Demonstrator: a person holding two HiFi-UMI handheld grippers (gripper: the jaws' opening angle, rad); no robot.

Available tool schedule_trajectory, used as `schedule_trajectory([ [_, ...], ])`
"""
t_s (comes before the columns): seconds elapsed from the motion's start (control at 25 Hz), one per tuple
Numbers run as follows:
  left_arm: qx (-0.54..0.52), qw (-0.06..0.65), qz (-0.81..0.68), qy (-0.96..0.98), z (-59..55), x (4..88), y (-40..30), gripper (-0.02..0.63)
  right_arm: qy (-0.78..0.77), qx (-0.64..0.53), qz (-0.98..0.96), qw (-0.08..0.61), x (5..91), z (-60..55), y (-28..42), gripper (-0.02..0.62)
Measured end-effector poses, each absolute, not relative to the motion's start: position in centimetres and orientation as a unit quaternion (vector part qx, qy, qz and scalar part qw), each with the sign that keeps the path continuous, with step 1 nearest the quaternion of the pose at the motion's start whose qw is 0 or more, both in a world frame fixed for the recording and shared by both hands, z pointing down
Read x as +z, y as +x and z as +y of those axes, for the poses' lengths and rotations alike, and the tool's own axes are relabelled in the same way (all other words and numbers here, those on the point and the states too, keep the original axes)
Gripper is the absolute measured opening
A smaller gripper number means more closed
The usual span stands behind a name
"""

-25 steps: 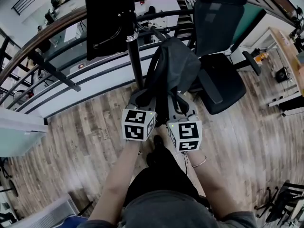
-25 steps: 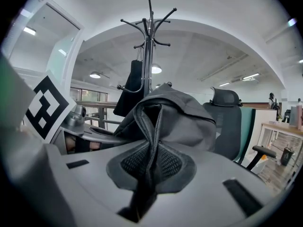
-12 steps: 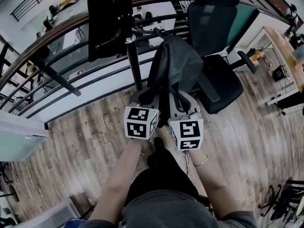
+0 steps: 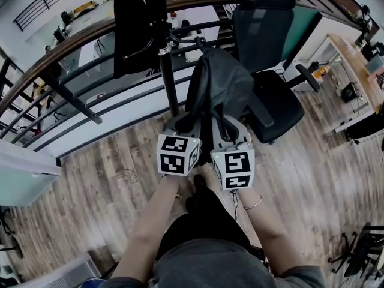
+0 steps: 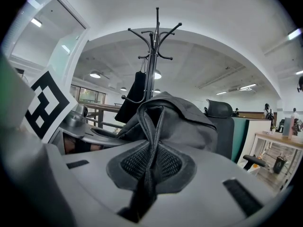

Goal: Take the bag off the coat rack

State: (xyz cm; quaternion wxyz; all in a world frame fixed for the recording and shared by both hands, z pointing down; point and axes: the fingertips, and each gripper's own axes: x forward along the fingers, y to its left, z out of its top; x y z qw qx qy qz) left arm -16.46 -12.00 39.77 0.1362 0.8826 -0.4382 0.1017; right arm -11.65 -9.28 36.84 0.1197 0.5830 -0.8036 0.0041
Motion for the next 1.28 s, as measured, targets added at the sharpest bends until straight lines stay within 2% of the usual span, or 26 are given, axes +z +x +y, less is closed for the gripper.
schedule_trajectory([
  [0.64, 0.111, 0.138, -0.414, 0.893, -10.7, 39.6, -14.3, 0.049, 0.600, 0.005, -0.791, 0.123, 36.5, -8.0, -9.9, 0.031],
  [1.28, 0.121, 0.108, -0.382, 0.910, -11.0, 38.0, -10.5, 0.049, 0.624, 0.004, -0.772, 0.123, 35.3, -8.1, -7.1, 0.031],
])
